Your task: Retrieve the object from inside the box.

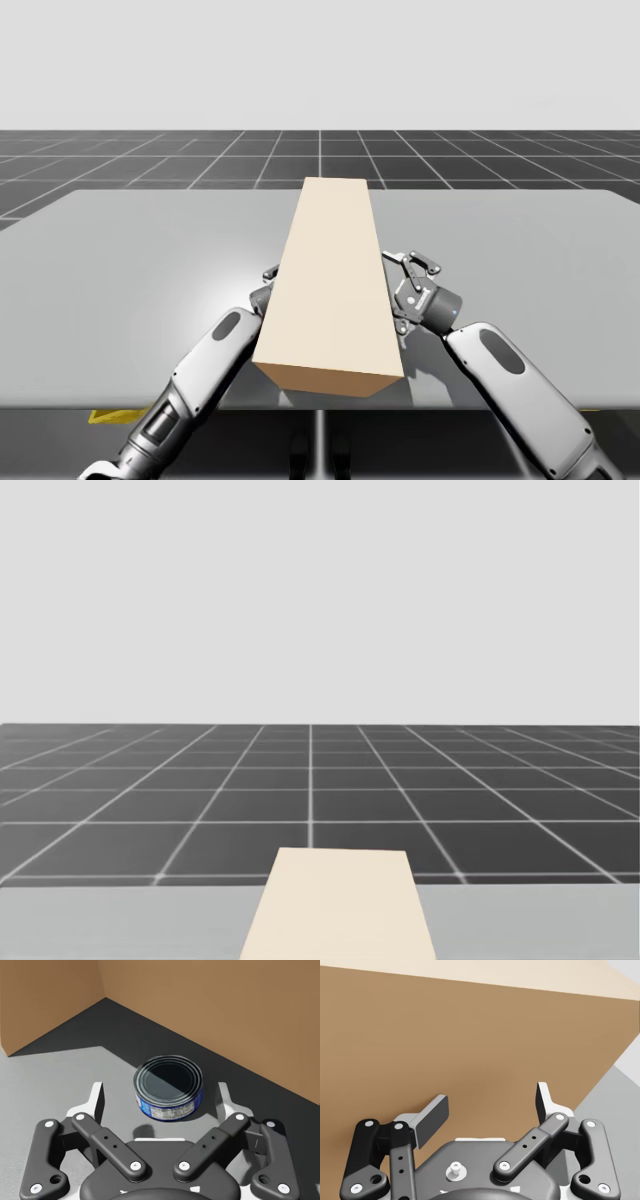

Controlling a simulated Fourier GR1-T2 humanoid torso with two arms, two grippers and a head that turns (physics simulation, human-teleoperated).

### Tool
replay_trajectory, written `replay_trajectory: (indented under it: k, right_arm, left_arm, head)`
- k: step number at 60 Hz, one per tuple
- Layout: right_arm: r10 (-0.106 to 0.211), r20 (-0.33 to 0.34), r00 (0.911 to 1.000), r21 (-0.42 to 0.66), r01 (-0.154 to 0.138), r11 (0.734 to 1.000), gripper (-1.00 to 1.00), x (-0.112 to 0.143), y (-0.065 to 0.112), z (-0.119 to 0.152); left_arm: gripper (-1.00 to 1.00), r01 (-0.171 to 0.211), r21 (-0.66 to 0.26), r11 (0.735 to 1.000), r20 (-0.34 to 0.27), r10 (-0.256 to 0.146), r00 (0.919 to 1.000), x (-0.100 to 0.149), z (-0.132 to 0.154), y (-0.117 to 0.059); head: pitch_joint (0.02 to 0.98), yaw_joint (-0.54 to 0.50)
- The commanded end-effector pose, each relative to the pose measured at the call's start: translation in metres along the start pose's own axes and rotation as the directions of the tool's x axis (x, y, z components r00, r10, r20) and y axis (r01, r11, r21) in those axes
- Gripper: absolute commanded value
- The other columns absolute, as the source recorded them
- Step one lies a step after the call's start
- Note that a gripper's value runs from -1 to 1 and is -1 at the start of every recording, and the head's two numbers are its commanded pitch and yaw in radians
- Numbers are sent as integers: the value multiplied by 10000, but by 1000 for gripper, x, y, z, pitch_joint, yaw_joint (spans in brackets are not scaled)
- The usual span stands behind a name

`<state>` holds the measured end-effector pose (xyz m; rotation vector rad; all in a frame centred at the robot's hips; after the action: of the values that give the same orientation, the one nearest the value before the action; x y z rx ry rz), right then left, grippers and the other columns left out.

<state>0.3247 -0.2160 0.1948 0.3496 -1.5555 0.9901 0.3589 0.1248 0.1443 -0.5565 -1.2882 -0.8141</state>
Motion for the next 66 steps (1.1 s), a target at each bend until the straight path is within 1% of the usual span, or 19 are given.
replay_trajectory:
  k: [1,6,8,16,21,22,23,24,25,26,35,42,44,47,49,54,58,61,66]
  right_arm:
    - [-566,837,9949,512,524,9973,-1000,10,28,-14]
    - [-516,850,9950,509,474,9976,-1000,10,29,-14]
    - [-498,846,9952,517,455,9976,-1000,10,29,-14]
    - [-449,850,9954,508,407,9979,-1000,11,29,-14]
    - [-420,846,9955,493,380,9981,-1000,11,29,-14]
    - [-417,845,9956,496,376,9981,-1000,11,29,-14]
    - [-417,845,9956,496,376,9981,-1000,11,29,-14]
    - [-413,845,9956,488,372,9981,-1000,11,29,-14]
    - [-407,842,9956,485,367,9981,-1000,11,29,-14]
    - [-404,842,9956,484,364,9982,-1000,11,29,-14]
    - [-387,852,9956,461,349,9983,-1000,11,29,-13]
    - [-393,870,9954,435,357,9984,-1000,11,28,-13]
    - [-385,887,9953,423,349,9985,-1000,11,28,-13]
    - [-387,909,9951,388,353,9986,-1000,11,27,-13]
    - [-376,928,9950,365,343,9987,-1000,11,27,-13]
    - [-384,950,9947,338,353,9988,-1000,12,27,-13]
    - [-385,965,9946,321,355,9989,-1000,12,26,-13]
    - [-401,986,9943,297,373,9989,-1000,12,25,-13]
    - [-411,993,9942,265,386,9989,-1000,13,24,-13]
  left_arm:
    - [-1000,-216,-141,9997,-72,215,9997,-3,-23,4]
    - [-1000,-323,-190,9993,-137,320,9994,-7,-31,5]
    - [-1000,-494,-239,9985,-148,490,9987,-8,-35,5]
    - [-1000,-508,-362,9981,-359,495,9981,-16,-47,1]
    - [-1000,-722,-508,9961,-400,702,9967,-20,-50,0]
    - [-706,-781,-466,9959,-422,762,9962,-20,-49,0]
    - [-706,-781,-466,9959,-422,762,9962,-20,-49,0]
    - [818,-900,-617,9940,-462,873,9951,-21,-49,0]
    - [950,-886,-621,9941,-448,859,9953,-21,-49,0]
    - [1000,-873,-615,9943,-436,847,9955,-21,-49,0]
    - [1000,-903,-655,9938,-269,887,9957,-16,-46,3]
    - [1000,-794,-353,9962,-42,793,9968,-5,-34,14]
    - [1000,-807,-110,9967,40,807,9967,-1,-24,22]
    - [1000,-680,367,9970,42,679,9977,2,-7,35]
    - [1000,-730,586,9956,93,725,9973,3,6,43]
    - [1000,-735,1103,9912,264,710,9971,6,33,57]
    - [1000,-647,1539,9860,327,603,9976,7,54,64]
    - [1000,-748,1901,9789,376,689,9969,8,73,68]
    - [1000,-585,2276,9720,489,486,9976,13,101,73]
  head:
    - [143,-20]
    - [148,-21]
    - [151,-22]
    - [160,-24]
    - [165,-25]
    - [166,-25]
    - [166,-25]
    - [166,-25]
    - [165,-25]
    - [166,-25]
    - [168,-26]
    - [163,-23]
    - [161,-20]
    - [159,-16]
    - [158,-15]
    - [155,-16]
    - [153,-19]
    - [149,-26]
    - [147,-32]
